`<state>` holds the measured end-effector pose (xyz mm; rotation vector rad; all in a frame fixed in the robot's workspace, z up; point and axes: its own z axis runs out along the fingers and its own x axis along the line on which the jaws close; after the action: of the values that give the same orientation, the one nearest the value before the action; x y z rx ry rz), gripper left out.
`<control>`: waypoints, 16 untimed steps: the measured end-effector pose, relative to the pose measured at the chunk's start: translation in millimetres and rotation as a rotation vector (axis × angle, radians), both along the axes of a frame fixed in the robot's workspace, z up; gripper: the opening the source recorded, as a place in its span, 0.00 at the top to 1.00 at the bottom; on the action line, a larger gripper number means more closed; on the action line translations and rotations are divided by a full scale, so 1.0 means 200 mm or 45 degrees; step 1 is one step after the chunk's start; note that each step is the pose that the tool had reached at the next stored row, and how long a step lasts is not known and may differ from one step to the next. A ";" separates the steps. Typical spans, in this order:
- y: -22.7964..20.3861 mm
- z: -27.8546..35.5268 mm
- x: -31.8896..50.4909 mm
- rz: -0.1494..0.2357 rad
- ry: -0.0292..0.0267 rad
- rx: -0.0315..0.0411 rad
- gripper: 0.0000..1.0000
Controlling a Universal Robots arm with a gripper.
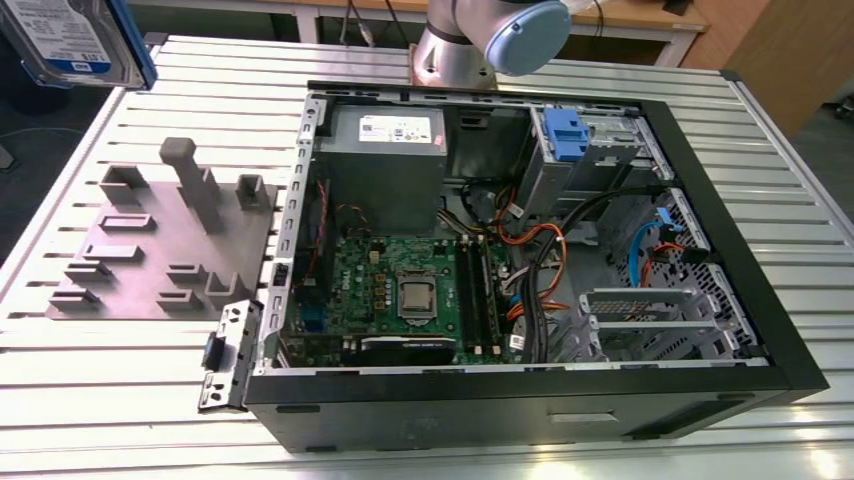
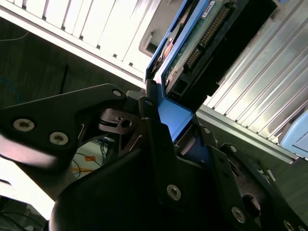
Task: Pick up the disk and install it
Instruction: 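Pick up the disk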
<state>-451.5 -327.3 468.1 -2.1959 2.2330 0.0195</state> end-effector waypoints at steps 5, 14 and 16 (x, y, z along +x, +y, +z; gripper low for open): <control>0.000 0.030 0.000 0.000 -0.0002 0.0000 0.64; 0.000 0.087 0.000 0.000 0.0000 0.0000 0.64; 0.000 0.088 0.000 0.000 -0.0003 0.0001 0.64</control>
<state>-451.5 -327.3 485.7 -2.1958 2.2328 0.0194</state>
